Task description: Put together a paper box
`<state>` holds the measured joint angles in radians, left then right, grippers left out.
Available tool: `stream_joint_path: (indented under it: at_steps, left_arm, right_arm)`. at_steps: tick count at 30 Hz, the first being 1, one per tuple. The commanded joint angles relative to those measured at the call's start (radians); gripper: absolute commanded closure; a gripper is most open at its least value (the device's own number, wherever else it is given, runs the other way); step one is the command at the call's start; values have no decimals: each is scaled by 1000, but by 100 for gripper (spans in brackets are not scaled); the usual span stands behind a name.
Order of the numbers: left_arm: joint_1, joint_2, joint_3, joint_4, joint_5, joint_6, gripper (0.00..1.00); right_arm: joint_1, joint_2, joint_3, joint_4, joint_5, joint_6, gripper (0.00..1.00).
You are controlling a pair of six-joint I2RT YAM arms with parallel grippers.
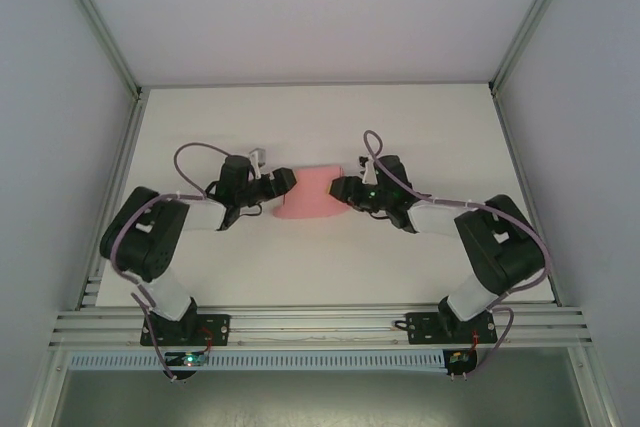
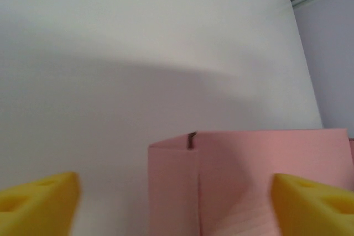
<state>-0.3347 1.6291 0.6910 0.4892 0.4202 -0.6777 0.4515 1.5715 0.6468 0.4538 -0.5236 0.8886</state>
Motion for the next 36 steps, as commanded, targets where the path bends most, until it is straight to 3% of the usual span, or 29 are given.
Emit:
stream_joint_path:
  at_steps: [1, 3, 6, 9, 12, 15, 18, 23, 28, 36]
  left_arm:
    - [-55, -164, 100, -245, -128, 352, 0]
    - [-96, -237, 114, -301, -125, 508, 0]
    - [-196, -340, 118, -420, -27, 792, 0]
    - [-358, -374, 104, -495, -204, 1111, 0]
    - [-445, -345, 131, -534, -374, 1251, 0]
    - [-474, -325, 155, -533, -400, 1316, 0]
    - [-506, -306, 160, -510, -410, 1400, 0]
    - [-539, -235, 170, -405, -533, 1486, 0]
    - [-540, -190, 197, -416, -533, 1516, 1]
    - [-541, -178, 204, -404, -556, 1528, 27]
  right_arm:
    - [-35, -68, -27, 5, -45, 27, 57]
    - [-52, -108, -30, -35, -51, 41, 57]
    - [-86, -168, 11, -212, -64, 25, 57]
    - [-114, -237, 35, -334, -49, 7, 56]
    - [-161, -276, 94, -527, -82, 26, 53]
    - [-214, -287, 122, -651, -164, 78, 52]
    - [-239, -290, 116, -669, -228, 125, 55]
    - [-260, -260, 113, -674, -368, 202, 56]
    - [-266, -221, 107, -665, -439, 249, 55]
    - [-266, -219, 106, -689, -456, 260, 52]
